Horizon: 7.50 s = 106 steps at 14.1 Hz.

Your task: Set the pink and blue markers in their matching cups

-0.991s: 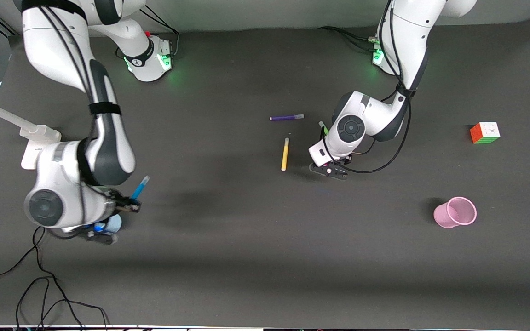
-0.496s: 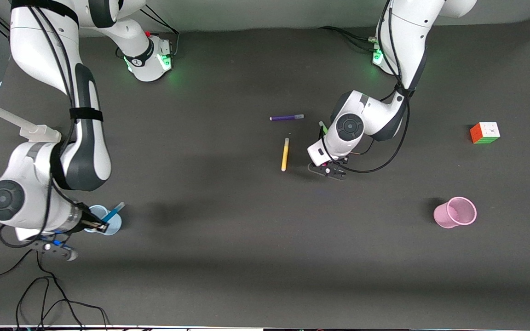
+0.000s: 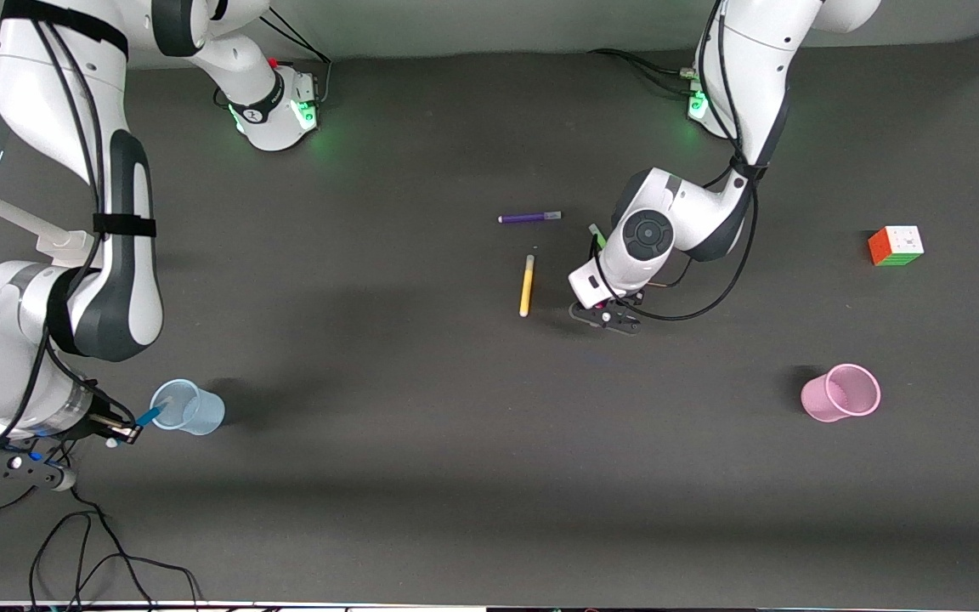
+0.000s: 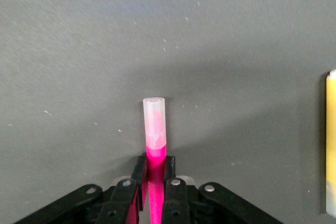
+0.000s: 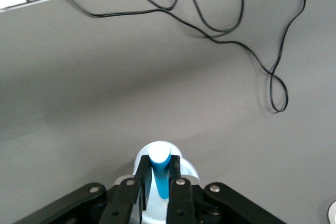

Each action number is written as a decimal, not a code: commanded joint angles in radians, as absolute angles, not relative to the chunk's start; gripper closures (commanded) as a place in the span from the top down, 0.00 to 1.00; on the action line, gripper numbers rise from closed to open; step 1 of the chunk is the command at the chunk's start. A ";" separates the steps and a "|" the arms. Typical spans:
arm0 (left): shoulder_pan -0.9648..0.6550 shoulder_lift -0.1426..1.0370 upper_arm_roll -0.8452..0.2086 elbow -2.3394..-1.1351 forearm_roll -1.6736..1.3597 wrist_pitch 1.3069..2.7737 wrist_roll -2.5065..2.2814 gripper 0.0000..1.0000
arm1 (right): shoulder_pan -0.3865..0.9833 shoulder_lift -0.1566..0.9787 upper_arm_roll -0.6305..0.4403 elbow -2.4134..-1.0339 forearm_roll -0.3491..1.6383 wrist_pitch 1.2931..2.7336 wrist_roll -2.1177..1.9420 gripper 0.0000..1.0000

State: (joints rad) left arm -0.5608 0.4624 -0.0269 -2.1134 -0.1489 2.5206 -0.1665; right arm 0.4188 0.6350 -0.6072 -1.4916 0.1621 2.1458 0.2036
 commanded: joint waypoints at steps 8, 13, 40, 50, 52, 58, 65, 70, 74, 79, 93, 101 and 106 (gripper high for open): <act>-0.465 0.321 0.028 -1.885 0.024 1.971 -0.073 0.00 | 0.442 0.612 -0.607 -1.582 0.160 2.220 0.136 0.99; -0.257 0.285 0.034 -1.792 0.058 1.833 0.246 0.00 | 0.439 0.604 -0.606 -1.569 0.163 2.210 0.146 1.00; 0.057 0.419 0.040 -1.714 0.205 2.010 1.082 0.00 | 0.607 -0.166 -0.608 -2.016 -0.029 1.930 0.050 1.00; -0.029 0.532 0.035 -1.635 0.623 1.951 0.569 0.00 | 0.600 -0.140 -0.591 -1.951 -0.060 1.922 0.231 1.00; -0.040 0.540 0.034 -1.641 0.623 1.950 0.555 0.00 | 0.603 -0.137 -0.591 -1.941 -0.060 1.922 0.261 1.00; -0.052 0.580 0.032 -1.652 0.623 1.983 0.563 0.00 | 0.332 -0.129 -0.333 -1.939 -0.051 1.921 0.256 1.00; -0.078 0.594 0.031 -1.651 0.620 2.013 0.563 0.00 | 0.091 -0.106 -0.104 -1.905 -0.003 1.849 0.239 1.00; -0.077 0.604 0.031 -1.651 0.620 2.022 0.563 0.00 | 0.092 -0.118 -0.143 -1.896 0.073 1.779 0.123 1.00; -0.078 0.609 0.031 -1.647 0.612 2.023 0.552 0.98 | 0.101 -0.080 -0.137 -1.898 0.087 1.781 0.120 1.00; -0.077 0.575 0.031 -1.632 0.606 2.000 0.561 1.00 | 0.101 -0.060 -0.133 -1.878 0.087 1.798 0.126 1.00; -0.058 0.298 0.031 -1.284 0.037 1.304 0.206 1.00 | 0.133 -0.031 -0.132 -1.833 0.077 1.796 0.126 1.00; -0.060 0.247 -0.003 -1.328 0.020 1.308 0.069 1.00 | 0.144 -0.025 -0.132 -1.813 0.063 1.790 0.124 1.00; -0.084 0.247 -0.003 -1.327 0.020 1.308 0.064 1.00 | 0.144 -0.021 -0.132 -1.809 0.063 1.790 0.124 1.00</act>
State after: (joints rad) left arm -0.0590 0.2739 -0.0072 -1.3026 0.0277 1.3066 0.0902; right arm 0.1369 -0.0367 -0.1266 -1.8389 0.0705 1.8035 0.1444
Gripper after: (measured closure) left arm 0.000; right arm 0.000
